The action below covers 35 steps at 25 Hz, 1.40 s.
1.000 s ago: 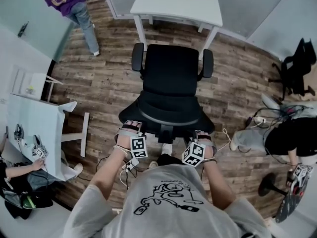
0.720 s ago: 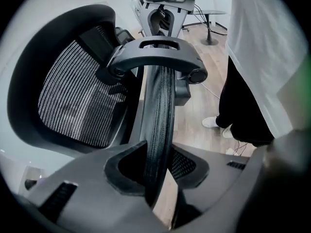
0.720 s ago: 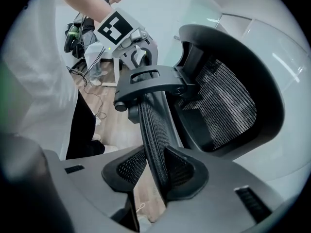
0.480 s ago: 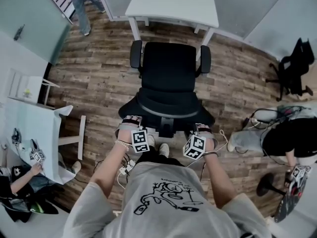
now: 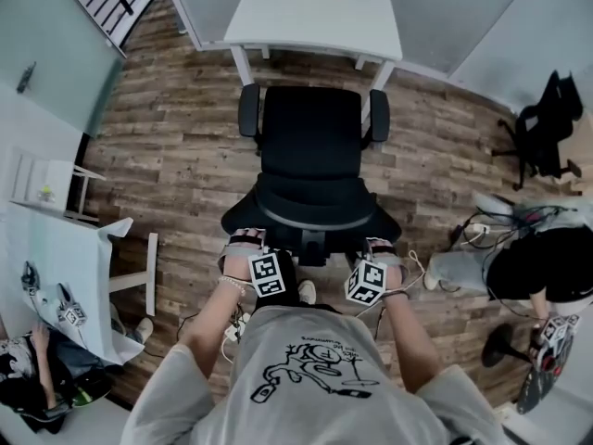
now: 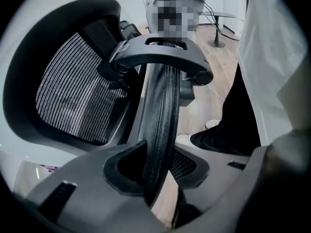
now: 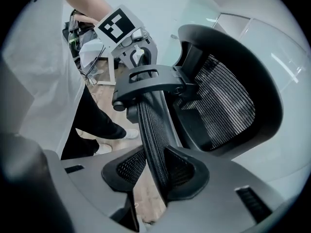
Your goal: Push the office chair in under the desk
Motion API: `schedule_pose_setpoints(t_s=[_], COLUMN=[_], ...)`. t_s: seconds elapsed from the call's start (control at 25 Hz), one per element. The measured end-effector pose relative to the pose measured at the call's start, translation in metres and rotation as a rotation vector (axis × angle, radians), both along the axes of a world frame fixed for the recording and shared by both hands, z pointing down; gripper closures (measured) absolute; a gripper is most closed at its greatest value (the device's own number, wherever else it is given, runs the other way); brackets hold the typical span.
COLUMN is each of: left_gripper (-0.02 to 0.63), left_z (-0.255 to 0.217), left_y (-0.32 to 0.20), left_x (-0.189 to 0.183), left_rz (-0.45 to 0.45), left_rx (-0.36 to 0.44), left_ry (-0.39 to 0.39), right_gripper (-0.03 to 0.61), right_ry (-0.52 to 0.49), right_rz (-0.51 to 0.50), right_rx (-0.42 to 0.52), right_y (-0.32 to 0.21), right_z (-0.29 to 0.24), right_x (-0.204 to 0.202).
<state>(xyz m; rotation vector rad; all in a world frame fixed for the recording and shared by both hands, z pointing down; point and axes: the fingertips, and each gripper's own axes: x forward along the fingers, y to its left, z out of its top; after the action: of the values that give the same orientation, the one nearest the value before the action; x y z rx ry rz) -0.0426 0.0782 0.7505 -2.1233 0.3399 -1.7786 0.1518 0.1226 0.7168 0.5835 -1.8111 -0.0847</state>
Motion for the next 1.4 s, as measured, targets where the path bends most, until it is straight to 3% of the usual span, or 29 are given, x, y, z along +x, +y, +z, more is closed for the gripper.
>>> schedule_pose_setpoints(t_s=[0.4, 0.64, 0.92, 1.4], left_gripper=[0.491, 0.469, 0.459, 0.463], left_z=[-0.002, -0.001, -0.003, -0.001], left_y=[-0.039, -0.07, -0.101, -0.159], left_x=[0.011, 0.007, 0.009, 0.0], left_rz=[0.043, 0.055, 0.103, 0.087], left_rx=[0.024, -0.036, -0.048, -0.037], left_ry=[0.014, 0.033, 0.051, 0.042], right_gripper=[0.433, 0.433, 0.431, 0.431], right_ry=[-0.003, -0.014, -0.008, -0.021], right_rz=[0.063, 0.095, 0.141, 0.16], right_rx=[-0.037, -0.063, -0.087, -0.09], right_y=[-0.041, -0.067, -0.095, -0.146], right_z=[0.004, 0.005, 0.006, 0.007], right_x=[0.012, 0.008, 0.008, -0.003])
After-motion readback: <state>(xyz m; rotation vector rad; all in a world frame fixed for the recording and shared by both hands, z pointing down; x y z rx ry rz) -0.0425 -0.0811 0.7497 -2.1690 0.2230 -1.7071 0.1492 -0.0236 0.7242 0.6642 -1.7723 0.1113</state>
